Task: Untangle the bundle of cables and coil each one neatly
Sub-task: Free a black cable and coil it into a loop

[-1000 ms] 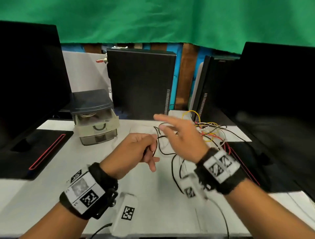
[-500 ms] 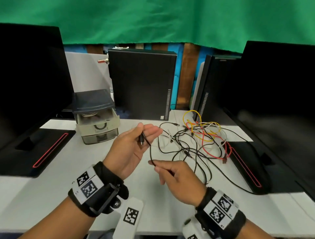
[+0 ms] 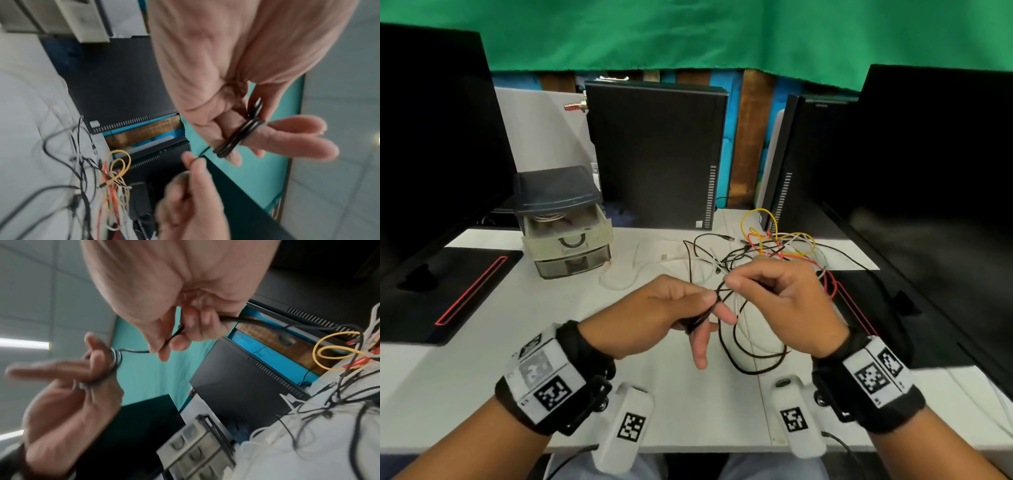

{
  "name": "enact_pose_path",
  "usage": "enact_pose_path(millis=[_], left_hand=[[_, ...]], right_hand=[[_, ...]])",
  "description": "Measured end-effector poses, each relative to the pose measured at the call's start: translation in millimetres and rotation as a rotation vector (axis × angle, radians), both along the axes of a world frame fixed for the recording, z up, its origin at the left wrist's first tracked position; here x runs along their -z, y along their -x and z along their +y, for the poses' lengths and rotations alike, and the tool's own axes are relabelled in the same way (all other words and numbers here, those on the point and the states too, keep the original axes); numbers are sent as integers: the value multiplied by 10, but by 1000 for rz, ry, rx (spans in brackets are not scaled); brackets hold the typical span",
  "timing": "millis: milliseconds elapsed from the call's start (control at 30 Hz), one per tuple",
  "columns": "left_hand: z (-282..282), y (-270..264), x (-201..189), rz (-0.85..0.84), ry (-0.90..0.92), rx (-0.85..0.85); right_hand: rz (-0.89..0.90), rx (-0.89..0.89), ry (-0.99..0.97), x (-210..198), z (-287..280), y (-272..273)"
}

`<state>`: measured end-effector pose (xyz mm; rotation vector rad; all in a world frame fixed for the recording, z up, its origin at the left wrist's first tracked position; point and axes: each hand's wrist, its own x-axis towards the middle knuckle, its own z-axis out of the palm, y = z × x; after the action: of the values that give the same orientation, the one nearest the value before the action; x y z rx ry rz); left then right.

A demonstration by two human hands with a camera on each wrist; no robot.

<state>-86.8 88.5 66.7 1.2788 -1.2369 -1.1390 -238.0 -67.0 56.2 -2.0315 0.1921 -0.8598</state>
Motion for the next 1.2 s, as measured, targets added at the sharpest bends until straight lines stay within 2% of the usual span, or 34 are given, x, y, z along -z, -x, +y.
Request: enact_pose_path(millis=[67,167,233,333,400,467,533,600,667,733,833,967,1033,1100,1200], left_hand=[[40,19,-92,216,69,-39],[52,24,-192,484,220,-155],[14,18,-192,549,260,-291],[-49,-19,-125,500,262,-470],[-66,-47,-78,351,246,-533],[-77,-70,-33,59,242,-599],[-87,-101,10,-276,251,-658],[-89,-154,84,-566,243,-636],[-75,-170,165,-711,181,-510],[-61,-114,177,-633,93,-326],[-24,-10,53,-235,53,-141],[57,16,-97,53,96,27],[81,42,-173,206,164,8],[66,62,-222,329,234,-136],[11,38,-184,366,298,-372]], right_hand=[[-52,42,-43,50,-22,-36],[60,53,-33,172,53,-96],[169,-1,-9,259,190,-131],[294,-86,51,282,379,-145],[335,-110,204,243,396,-124],[373,-125,302,196,369,-84],[413,-163,297,154,357,-40],[400,-185,271,87,367,-9],[312,-145,254,-1,334,15],[207,-89,215,-83,240,31],[54,-4,116,-131,71,60],[-29,58,-31,-13,-36,5],[21,34,-51,120,3,-72],[102,10,-28,258,124,-136],[215,-47,46,406,351,-182]])
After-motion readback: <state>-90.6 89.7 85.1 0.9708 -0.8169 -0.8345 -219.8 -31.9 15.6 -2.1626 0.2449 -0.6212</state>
